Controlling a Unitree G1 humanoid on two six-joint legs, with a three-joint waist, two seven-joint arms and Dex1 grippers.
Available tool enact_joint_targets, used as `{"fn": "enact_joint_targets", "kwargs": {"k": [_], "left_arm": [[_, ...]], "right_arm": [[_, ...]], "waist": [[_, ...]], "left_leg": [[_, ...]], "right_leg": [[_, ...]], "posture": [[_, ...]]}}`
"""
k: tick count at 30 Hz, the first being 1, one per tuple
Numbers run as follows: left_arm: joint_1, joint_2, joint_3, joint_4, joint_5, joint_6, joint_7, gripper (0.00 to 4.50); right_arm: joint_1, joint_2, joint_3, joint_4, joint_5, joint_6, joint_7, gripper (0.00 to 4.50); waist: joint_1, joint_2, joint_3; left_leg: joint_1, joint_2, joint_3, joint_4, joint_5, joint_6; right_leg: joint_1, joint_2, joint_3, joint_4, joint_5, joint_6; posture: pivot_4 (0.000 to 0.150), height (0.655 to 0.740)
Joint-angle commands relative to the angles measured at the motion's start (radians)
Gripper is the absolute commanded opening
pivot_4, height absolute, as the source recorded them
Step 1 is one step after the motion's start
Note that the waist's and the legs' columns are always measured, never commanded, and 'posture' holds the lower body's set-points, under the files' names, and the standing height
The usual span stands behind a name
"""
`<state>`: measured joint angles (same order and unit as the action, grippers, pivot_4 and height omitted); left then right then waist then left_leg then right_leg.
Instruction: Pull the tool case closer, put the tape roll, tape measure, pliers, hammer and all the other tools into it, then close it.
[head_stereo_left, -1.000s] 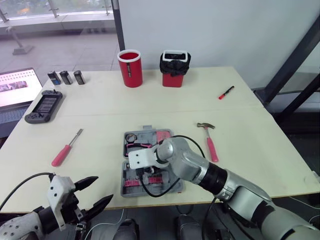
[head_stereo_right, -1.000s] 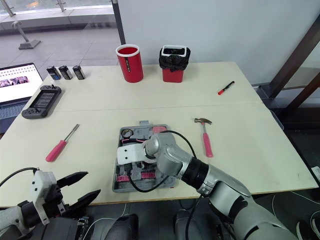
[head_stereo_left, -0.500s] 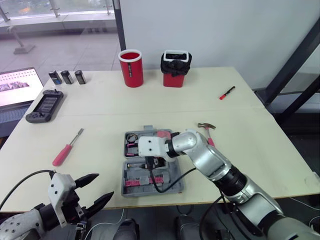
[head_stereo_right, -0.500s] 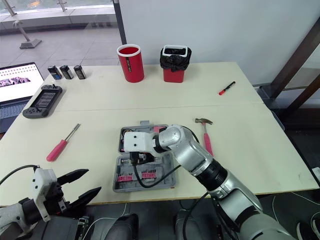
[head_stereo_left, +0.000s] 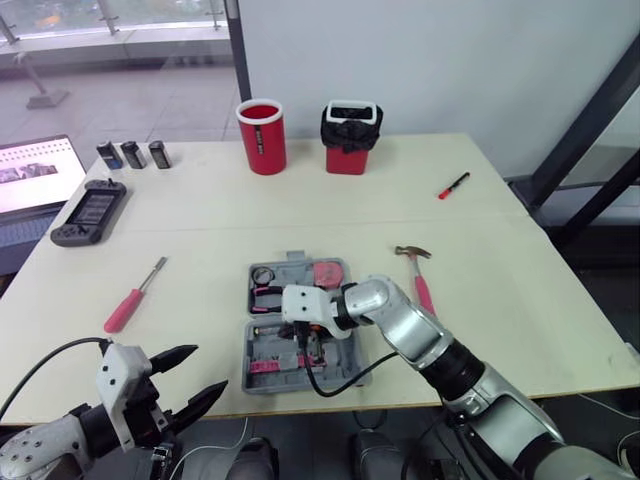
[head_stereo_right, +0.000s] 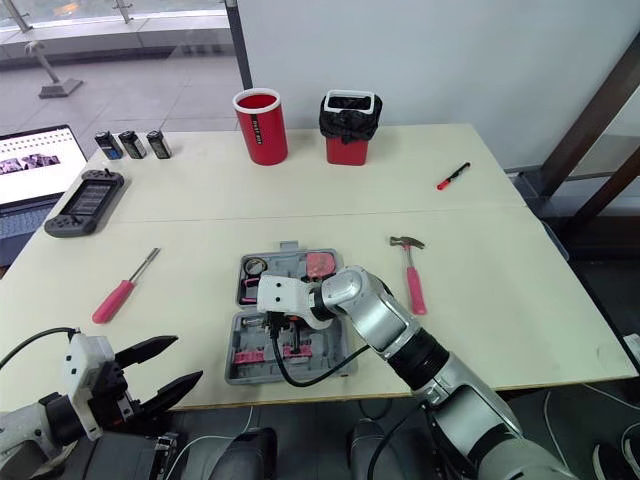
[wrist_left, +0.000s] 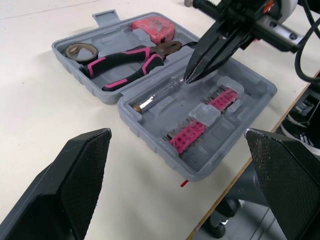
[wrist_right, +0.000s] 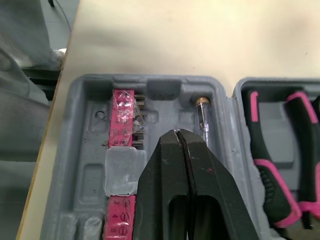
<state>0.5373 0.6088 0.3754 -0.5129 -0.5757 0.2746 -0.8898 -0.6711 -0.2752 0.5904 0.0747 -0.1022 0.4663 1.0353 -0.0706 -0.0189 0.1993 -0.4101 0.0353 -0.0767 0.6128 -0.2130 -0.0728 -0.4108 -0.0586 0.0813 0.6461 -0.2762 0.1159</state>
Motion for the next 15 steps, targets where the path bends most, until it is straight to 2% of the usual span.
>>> {"fn": "enact_joint_targets", "kwargs": {"k": [1,15], "left_arm": [[0.0,0.013,0.018,-0.008,-0.003,-0.014,-0.014,4.5],[-0.027,0.013,0.01,0.004,0.011,-0.027,-0.019,4.5]], "right_arm": [[-0.005,0.016,-0.01,0.006,-0.01,-0.05,-0.038,0.02],[-0.019,0.038,0.031,0.272,-0.091,-0.198,-0.094,0.02]], "waist": [[0.0,0.0,0.0],[-0.003,-0.001,0.0]], "left_leg": [[0.0,0.0,0.0,0.0,0.0,0.0],[0.002,0.0,0.0,0.0,0.0,0.0]], "right_leg": [[0.0,0.0,0.0,0.0,0.0,0.0],[0.001,0.001,0.0,0.001,0.0,0.0]], "posture": [[0.15,0.74],[0.15,0.74]]}}
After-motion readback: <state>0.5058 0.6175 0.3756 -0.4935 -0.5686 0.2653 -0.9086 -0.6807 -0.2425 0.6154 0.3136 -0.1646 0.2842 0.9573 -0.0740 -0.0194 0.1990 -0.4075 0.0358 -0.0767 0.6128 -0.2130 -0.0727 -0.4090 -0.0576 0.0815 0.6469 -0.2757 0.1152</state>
